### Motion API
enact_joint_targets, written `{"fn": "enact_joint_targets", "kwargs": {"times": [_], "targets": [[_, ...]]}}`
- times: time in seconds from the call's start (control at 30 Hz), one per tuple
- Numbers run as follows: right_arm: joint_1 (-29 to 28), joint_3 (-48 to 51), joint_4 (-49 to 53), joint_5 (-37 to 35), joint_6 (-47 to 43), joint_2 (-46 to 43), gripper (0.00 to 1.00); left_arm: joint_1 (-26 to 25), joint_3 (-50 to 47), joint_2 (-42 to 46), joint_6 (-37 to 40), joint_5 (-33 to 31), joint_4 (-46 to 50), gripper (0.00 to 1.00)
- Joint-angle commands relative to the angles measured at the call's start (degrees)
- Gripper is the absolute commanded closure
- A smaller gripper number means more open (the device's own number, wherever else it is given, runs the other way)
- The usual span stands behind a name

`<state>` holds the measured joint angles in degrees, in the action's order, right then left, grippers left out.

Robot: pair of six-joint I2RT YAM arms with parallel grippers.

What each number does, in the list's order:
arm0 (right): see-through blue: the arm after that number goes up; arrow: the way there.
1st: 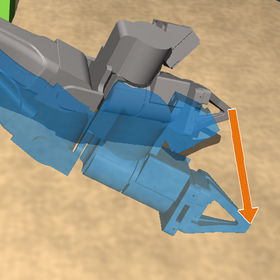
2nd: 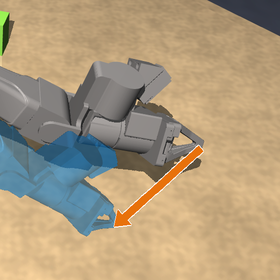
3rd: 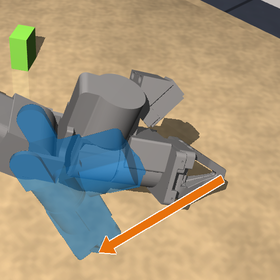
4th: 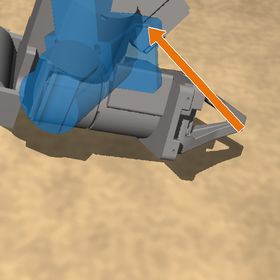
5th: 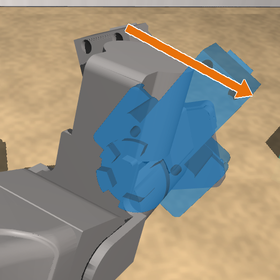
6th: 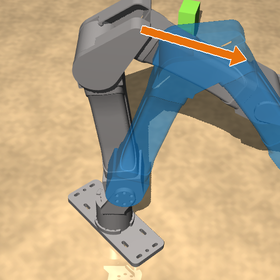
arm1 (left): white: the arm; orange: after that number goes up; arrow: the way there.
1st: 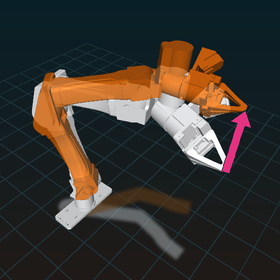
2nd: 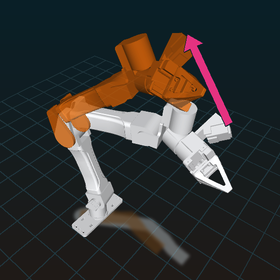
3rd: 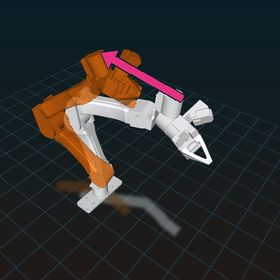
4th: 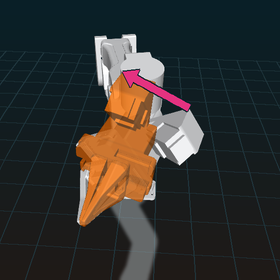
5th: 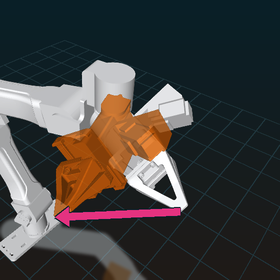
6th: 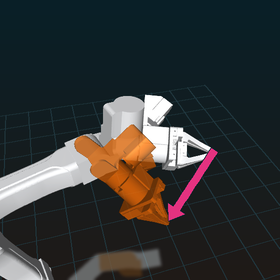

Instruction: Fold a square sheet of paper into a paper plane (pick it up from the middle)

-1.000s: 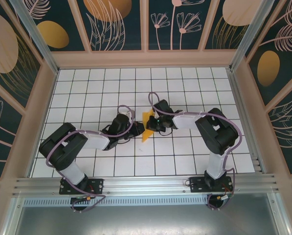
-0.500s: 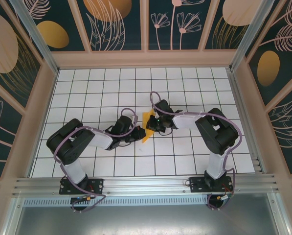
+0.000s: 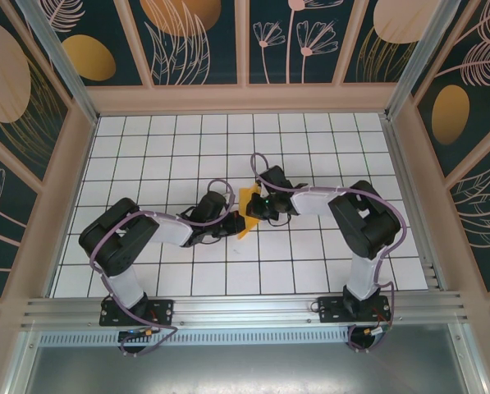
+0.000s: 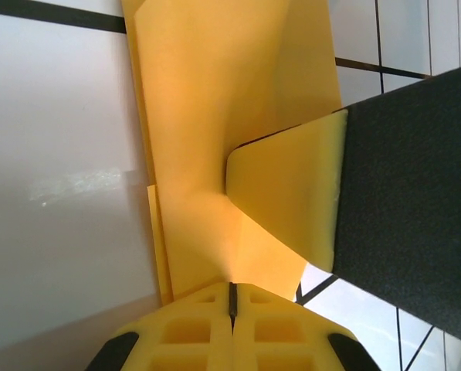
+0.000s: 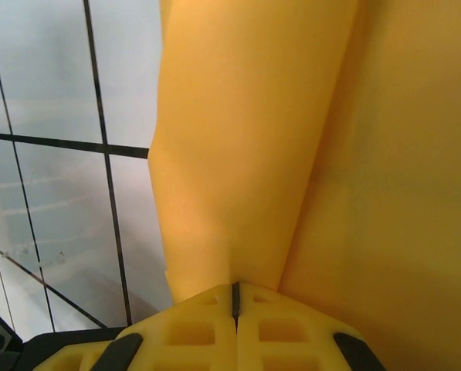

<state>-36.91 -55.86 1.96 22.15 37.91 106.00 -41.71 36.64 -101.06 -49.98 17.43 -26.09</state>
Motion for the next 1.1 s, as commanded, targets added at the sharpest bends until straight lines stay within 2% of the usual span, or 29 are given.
{"fn": "enact_joint_targets", "kwargs": {"times": [0.0, 0.43, 0.73, 1.07], "targets": [[2.11, -1.99, 0.74, 2.4, -6.03, 0.19, 0.93, -1.17, -0.25, -3.83, 2.76, -3.38, 9.64, 0.96], [5.25, -5.46, 3.1, 1.96, -12.04, 5.8, 0.93, -1.57, -0.69, -3.91, 2.69, -3.9, 10.99, 0.97], [5.22, -8.58, 4.48, 1.31, -13.9, 3.01, 0.93, -1.62, -0.87, -3.32, 2.49, -3.46, 10.68, 0.97], [8.73, -10.22, 3.98, -0.13, -14.27, 8.67, 0.93, -1.62, -0.96, -3.2, 2.48, -3.28, 10.37, 0.97]]}}
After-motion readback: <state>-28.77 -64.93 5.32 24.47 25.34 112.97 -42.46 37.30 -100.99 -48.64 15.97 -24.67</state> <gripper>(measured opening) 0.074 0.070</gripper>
